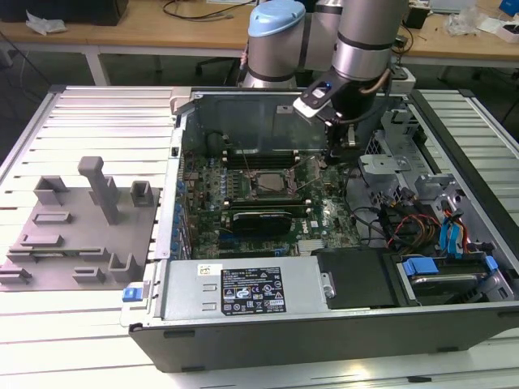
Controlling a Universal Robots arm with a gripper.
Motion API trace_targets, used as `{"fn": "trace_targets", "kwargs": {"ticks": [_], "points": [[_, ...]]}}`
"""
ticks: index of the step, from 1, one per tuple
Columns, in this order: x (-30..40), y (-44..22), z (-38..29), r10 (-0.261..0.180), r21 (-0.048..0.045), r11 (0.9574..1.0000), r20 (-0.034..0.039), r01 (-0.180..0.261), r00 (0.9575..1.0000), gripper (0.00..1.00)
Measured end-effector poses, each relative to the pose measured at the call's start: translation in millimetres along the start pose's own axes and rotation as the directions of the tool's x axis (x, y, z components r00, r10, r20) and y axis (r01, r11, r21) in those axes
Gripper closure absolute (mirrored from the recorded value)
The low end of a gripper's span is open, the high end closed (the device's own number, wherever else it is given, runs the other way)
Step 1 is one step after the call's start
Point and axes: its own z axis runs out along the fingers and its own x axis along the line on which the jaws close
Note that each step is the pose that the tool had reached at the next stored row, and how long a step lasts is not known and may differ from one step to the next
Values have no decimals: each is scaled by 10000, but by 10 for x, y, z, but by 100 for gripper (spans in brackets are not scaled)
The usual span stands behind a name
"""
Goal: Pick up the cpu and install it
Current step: 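Close the cpu cover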
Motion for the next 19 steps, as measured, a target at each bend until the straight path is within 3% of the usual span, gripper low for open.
{"fn": "trace_targets", "kwargs": {"ticks": [6, 19], "points": [[5, 0, 165, -2, 83, 10000, -2, 2, 10000, 89], [8, -84, 174, -6, 57, 10000, -17, 6, 10000, 89]]}}
